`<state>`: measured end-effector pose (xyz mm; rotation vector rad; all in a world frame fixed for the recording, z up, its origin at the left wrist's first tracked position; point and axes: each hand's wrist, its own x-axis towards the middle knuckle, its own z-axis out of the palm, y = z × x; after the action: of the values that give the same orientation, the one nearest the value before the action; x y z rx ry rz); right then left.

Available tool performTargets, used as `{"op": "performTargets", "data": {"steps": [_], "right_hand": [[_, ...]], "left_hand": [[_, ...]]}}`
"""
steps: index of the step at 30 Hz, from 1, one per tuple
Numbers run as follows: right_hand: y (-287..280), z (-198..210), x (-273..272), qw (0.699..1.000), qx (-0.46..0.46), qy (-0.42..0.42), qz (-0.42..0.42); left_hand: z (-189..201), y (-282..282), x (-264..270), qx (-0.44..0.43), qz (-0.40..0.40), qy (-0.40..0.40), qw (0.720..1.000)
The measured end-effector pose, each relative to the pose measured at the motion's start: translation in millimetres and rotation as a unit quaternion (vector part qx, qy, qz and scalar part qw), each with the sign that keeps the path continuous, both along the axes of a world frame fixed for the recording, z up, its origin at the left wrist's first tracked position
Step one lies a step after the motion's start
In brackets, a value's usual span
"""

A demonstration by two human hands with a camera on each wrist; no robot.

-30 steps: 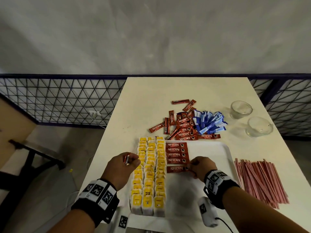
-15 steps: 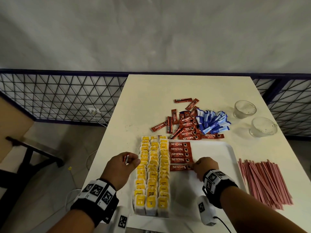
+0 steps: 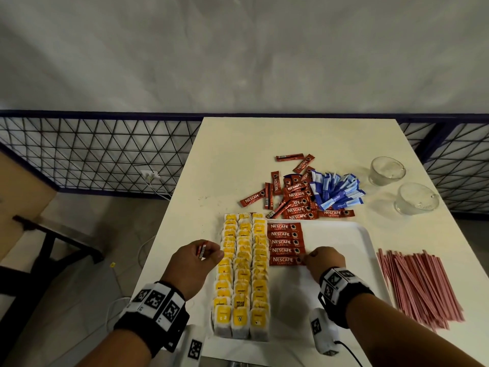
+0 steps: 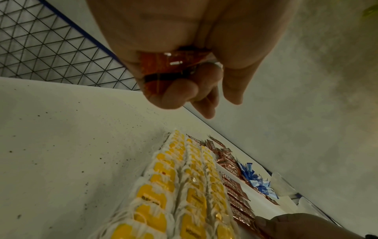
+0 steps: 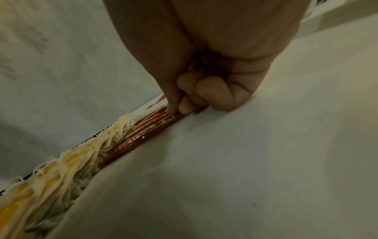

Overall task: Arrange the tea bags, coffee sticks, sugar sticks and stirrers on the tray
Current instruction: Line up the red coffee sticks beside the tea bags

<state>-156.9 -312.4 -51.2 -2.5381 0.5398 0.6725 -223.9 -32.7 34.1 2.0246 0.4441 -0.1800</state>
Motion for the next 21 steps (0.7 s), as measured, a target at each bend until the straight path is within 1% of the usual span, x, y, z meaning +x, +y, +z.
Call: {"op": "performTargets", "data": {"steps": [5,8,9,11,13,14,16,17,19,21], "right_hand": [[1.4,2.6,-0.5,0.999,0.029,-0.001,-0.016],[0.3,11.7,-3.5,0.999,0.04,-0.01,-0.025],[0.8,18.0,-4.4,0.998,0.045,-0.026,-0.029],[6.6,37.0,-6.4,0.993,0.077,-0.087,-0.021],[21.2,63.4,-8.8,0.975,0.153,-0.151,0.055],[30.8,78.0,-10.3,0.959,0.205,-0.162,0.109],[50.0,104.4,-15.0,0.921,0.29,-0.145,0.215],[56.9,112.4,-16.8,0.905,0.309,-0.137,0.257],[63.8,118.7,-19.0,0.89,0.312,-0.142,0.301],[61.4,119.1,-18.9,0.89,0.315,-0.16,0.287]], "left_hand": [[0.3,1.5,-0.8,-0.003,0.002,0.01,1.0],[2.9,-1.1,-0.5,-0.013,-0.01,0.023,1.0],[5.1,-2.4,-0.4,-0.025,-0.021,0.035,0.999],[10.3,-6.7,-0.1,-0.059,-0.055,0.072,0.994],[16.0,-14.5,1.2,-0.09,-0.096,0.109,0.985],[18.3,-19.6,2.3,-0.099,-0.115,0.121,0.981],[24.0,-33.0,6.6,-0.109,-0.148,0.131,0.974],[27.5,-40.2,9.3,-0.113,-0.166,0.131,0.971],[35.2,-53.4,14.0,-0.125,-0.202,0.129,0.963],[42.2,-61.3,17.3,-0.138,-0.23,0.121,0.956]]}}
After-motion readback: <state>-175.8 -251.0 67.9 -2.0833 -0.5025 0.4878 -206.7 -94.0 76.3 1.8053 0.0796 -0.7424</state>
